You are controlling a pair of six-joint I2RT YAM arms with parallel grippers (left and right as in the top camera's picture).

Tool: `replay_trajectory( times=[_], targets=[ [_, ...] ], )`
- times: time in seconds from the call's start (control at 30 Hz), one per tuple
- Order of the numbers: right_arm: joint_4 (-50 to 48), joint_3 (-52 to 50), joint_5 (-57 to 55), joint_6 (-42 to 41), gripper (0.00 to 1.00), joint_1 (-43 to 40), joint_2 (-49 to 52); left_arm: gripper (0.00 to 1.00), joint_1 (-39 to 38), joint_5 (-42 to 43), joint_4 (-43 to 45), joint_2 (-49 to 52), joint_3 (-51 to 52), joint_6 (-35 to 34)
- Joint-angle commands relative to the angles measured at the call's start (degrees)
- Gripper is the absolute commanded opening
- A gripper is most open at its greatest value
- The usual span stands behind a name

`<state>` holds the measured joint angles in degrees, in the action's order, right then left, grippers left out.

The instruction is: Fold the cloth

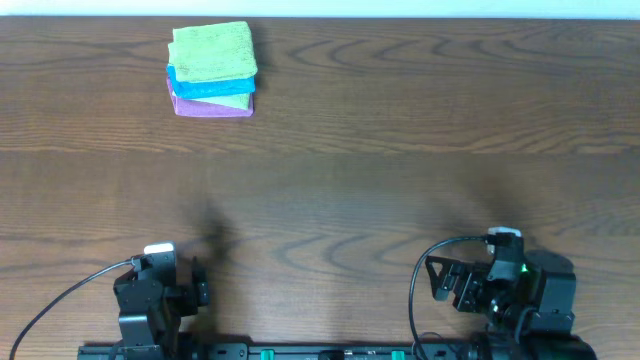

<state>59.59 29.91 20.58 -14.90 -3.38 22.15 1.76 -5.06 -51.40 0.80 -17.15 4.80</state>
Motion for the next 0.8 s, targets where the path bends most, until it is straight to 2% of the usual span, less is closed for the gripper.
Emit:
replay_trajectory(
  times=[0.0,0.23,0.3,0.53,0.77],
  targets=[
    [-1.97,-0.07,-1.88,-3.39,0.99,-0.33,-1.90,0.95,-0.31,0.20,-2.82,-0.59,0.31,1.42],
    [-4.81,-2.40,-16.57,-3.21,0.99,-0.33,-8.94,0.95,-0.31,0.20,-2.82,-0.59,0.31,1.42],
    [-5.49,-3.67,-19.32,0.20,0.99,-0.28,-10.45,0.95,-0.31,0.20,-2.82,-0.59,0.31,1.42],
    [-9.81,-7.32,-18.86,15.50,0.99,-0.28,-14.25,0.95,-0.31,0.20,-2.82,-0.59,0.31,1.42],
    [-10.38,-12.81,-18.62,16.46,0.99,-0.28,-17.77,0.96,-0.31,0.20,-2.82,-0.59,0.31,1.42]
  ],
)
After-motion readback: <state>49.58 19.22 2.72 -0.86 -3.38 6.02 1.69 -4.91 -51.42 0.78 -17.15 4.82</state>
